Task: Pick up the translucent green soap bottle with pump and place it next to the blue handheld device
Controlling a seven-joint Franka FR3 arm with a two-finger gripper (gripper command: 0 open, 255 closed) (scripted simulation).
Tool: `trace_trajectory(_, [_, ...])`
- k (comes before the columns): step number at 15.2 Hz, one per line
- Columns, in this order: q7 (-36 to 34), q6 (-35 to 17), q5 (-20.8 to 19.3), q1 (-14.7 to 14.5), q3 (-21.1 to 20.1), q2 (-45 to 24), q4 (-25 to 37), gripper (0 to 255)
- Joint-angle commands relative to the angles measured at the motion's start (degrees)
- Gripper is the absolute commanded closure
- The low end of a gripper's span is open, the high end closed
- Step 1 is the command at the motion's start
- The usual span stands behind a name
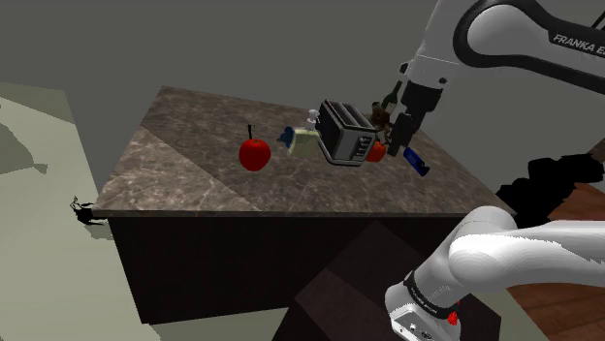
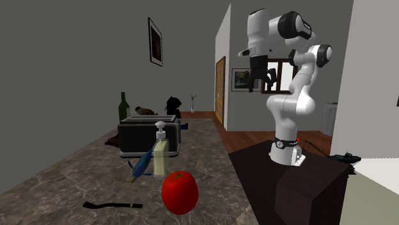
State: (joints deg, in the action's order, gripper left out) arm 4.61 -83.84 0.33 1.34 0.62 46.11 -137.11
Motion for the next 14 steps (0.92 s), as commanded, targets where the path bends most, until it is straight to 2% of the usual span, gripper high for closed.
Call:
trace_trajectory(1, [0.0,0.0,0.0,0.0,0.0,0.0,0.0,0])
trace_trajectory(8, [10.4,-12.2,-3.9,0.6,7.4,-8.3,-1.1,0])
trace_trajectory(14, [19.5,-22.1,-4.5,0.3,13.5,-18.5,1.4,0])
